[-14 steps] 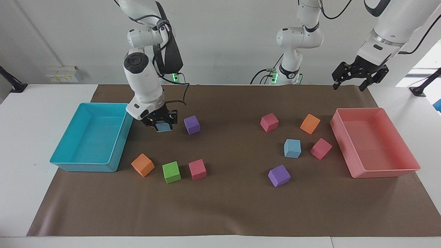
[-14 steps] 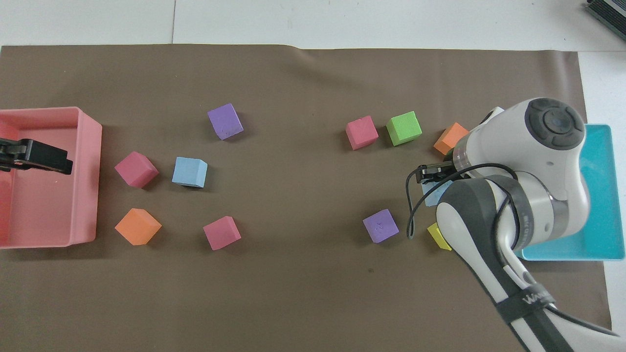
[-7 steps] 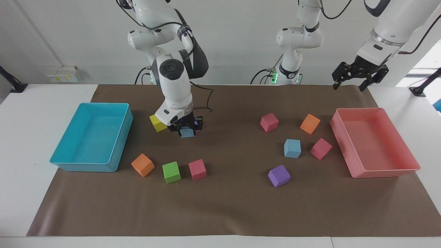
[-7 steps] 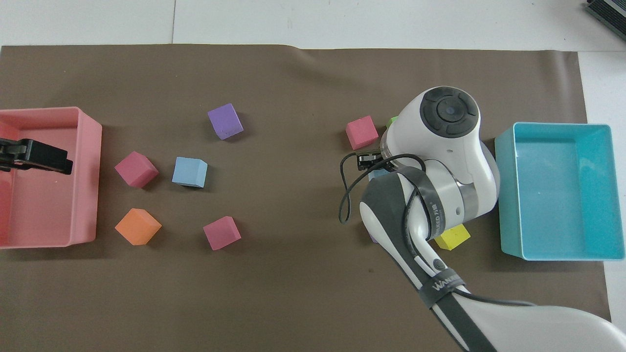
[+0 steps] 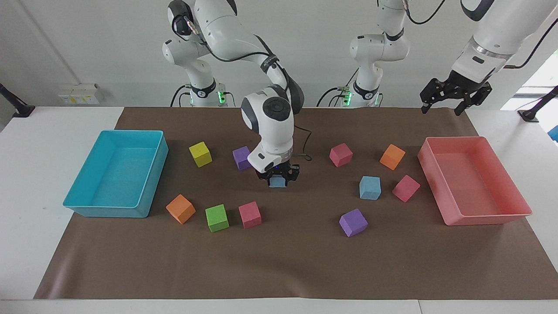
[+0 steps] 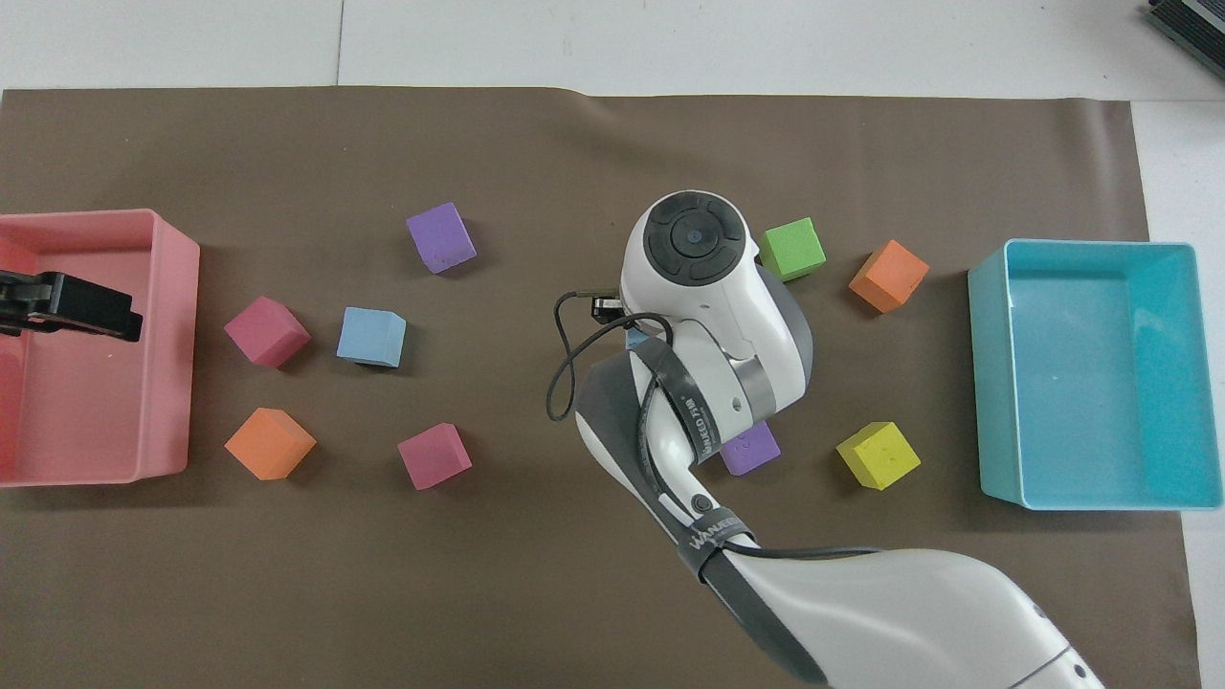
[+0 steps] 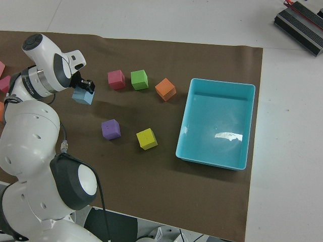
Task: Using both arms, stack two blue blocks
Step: 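Carry the light blue cube with the right gripper to the table center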
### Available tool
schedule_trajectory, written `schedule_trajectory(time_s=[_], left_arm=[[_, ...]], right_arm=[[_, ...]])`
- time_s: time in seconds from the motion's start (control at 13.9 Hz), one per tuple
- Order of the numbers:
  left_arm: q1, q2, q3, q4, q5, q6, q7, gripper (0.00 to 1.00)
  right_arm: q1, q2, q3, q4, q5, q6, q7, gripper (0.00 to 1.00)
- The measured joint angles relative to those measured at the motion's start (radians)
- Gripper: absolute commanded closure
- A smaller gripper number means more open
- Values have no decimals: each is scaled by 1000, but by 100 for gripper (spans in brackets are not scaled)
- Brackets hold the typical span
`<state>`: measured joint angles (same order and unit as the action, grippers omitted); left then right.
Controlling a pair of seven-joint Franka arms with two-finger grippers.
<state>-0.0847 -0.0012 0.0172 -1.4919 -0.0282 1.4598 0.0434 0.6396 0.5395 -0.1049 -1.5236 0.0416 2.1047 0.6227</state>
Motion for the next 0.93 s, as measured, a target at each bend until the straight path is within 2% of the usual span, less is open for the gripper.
schedule_trajectory(time_s=[0.43, 0.72, 0.93], left_arm=[[0, 0, 0, 0, 0, 0, 0, 0], [0, 0, 0, 0, 0, 0, 0, 0], [0, 0, 0, 0, 0, 0, 0, 0]], right_arm=[[44, 62, -1, 8, 10, 87, 106, 100], [53, 65, 1, 7, 13, 115, 103, 100], [74, 71, 1, 5, 13, 117, 31, 100]])
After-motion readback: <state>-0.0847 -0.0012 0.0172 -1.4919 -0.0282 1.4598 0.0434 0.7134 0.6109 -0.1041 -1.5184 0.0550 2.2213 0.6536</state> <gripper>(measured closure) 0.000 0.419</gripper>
